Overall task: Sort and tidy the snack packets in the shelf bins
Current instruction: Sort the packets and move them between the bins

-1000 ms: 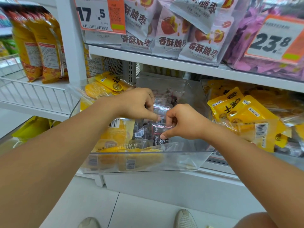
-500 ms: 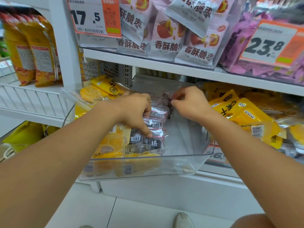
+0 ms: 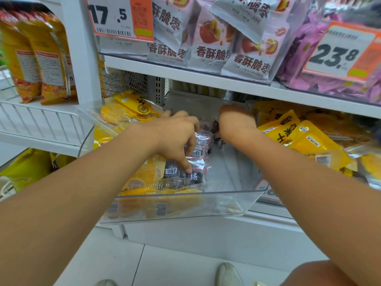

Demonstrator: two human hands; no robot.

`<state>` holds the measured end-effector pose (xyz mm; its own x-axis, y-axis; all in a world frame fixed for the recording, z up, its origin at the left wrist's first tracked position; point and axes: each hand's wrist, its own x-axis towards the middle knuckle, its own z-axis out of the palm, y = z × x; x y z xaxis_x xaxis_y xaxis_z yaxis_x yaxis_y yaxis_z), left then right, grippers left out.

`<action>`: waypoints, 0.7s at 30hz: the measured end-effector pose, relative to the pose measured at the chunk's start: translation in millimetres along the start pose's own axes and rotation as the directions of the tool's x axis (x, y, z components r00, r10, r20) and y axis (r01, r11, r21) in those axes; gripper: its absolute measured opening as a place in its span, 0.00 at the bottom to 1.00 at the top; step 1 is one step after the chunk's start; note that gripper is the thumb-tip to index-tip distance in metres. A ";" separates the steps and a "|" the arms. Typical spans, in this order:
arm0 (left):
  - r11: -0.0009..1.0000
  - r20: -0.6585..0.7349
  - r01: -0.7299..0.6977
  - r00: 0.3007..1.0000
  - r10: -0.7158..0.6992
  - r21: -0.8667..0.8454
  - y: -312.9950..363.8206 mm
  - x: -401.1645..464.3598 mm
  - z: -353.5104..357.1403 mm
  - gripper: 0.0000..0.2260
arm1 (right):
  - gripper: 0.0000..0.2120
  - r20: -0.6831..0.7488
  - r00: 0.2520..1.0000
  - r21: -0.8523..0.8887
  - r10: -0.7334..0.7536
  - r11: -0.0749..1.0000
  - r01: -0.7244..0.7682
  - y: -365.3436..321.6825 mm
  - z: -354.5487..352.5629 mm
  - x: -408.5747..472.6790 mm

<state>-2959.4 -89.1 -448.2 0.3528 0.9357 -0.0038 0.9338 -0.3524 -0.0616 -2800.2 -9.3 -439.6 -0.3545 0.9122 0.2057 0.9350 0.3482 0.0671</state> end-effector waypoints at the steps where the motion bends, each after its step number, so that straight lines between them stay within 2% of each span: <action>1: 1.000 0.020 0.005 1.000 -0.005 -0.006 -0.4 0.3 0.8 0.19 | 0.05 -0.029 1.000 -0.005 0.000 1.000 0.000 2.6 -4.3 -13.8; 3: 0.998 0.044 0.008 0.999 -0.005 -0.067 -2.3 0.8 2.4 0.17 | 0.10 -0.078 0.997 -0.006 0.014 1.000 -0.015 10.7 -12.5 -39.9; 6: 0.982 0.031 0.010 1.000 -0.004 -0.190 -2.9 0.3 4.4 0.11 | 0.11 -0.114 0.993 0.078 0.037 0.997 -0.028 27.9 -31.4 -66.8; 9: 0.943 -0.034 0.014 0.999 -0.027 -0.333 -2.5 -3.7 5.4 0.08 | 0.12 -0.123 0.991 0.251 -0.047 0.965 0.077 41.7 -55.6 -87.2; 12: 0.905 -0.100 0.014 0.993 -0.062 -0.424 -5.3 -6.7 2.7 0.11 | 0.10 -0.114 0.981 0.458 -0.160 0.868 0.195 54.0 -71.5 -100.8; 15: 0.902 -0.131 0.024 0.987 -0.089 -0.431 -6.5 -7.5 2.1 0.12 | 0.08 -0.024 0.966 0.706 -0.256 0.680 0.197 61.2 -71.8 -100.3; 17: 0.900 -0.123 0.031 0.988 -0.094 -0.435 -5.8 -8.3 2.1 0.11 | 0.07 0.031 0.945 0.769 -0.326 0.612 0.186 58.1 -59.5 -92.6; 21: 0.887 -0.096 0.051 0.990 -0.107 -0.460 -6.8 -10.5 0.1 0.11 | 0.05 0.160 0.886 0.646 -0.435 0.725 0.239 36.6 -25.0 -76.0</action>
<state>-2969.5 -96.5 -447.8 0.2549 0.9620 0.0983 0.8731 -0.2727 0.4041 -2738.8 -71.3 -428.4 -0.7223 0.6915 -0.0031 0.5865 0.6103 -0.5325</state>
